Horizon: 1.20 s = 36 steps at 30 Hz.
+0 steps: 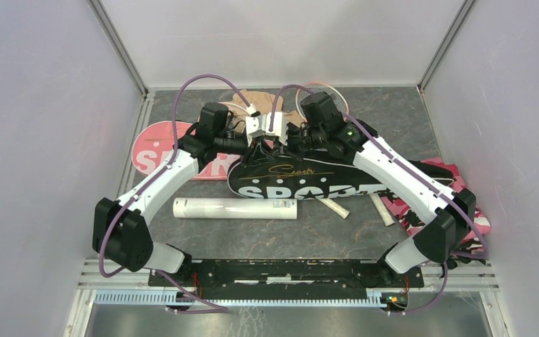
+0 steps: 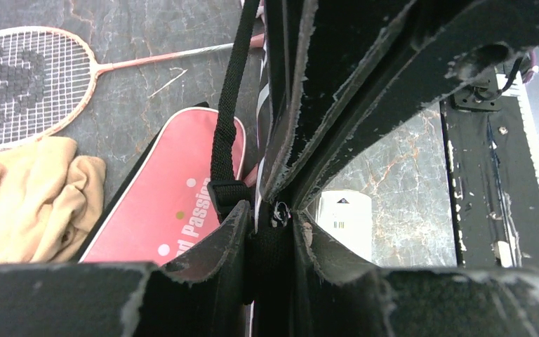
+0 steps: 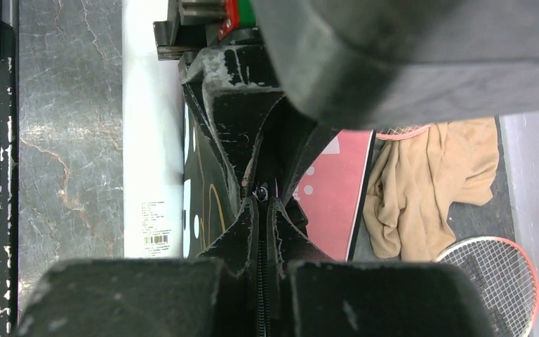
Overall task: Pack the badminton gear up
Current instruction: Zip the racket bag at the center of the board.
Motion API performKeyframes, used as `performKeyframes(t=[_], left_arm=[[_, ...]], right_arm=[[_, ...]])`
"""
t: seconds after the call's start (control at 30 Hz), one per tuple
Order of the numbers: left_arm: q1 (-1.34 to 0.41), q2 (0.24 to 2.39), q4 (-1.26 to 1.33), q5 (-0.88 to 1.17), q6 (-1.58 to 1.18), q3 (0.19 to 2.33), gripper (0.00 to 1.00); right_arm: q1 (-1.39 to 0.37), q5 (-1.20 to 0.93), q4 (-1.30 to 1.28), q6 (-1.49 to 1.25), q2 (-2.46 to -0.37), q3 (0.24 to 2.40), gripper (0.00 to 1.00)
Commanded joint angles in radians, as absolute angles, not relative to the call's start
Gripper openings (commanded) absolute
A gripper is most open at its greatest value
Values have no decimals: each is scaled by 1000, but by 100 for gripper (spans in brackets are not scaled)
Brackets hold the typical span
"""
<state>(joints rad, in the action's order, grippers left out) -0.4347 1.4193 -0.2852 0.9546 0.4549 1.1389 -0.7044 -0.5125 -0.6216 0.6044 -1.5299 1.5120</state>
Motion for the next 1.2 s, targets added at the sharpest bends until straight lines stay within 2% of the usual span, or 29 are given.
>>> performKeyframes(t=[0.0, 0.73, 1.17], left_arm=[[-433, 1384, -338, 978, 606, 1174, 2], [-387, 1377, -473, 960, 863, 1248, 2], [-320, 1425, -669, 952, 1037, 1390, 2]], right_arm=[[-697, -471, -640, 632, -1453, 1506, 0], [-560, -494, -740, 746, -1354, 1417, 0], [-429, -463, -866, 868, -1277, 1341, 0]])
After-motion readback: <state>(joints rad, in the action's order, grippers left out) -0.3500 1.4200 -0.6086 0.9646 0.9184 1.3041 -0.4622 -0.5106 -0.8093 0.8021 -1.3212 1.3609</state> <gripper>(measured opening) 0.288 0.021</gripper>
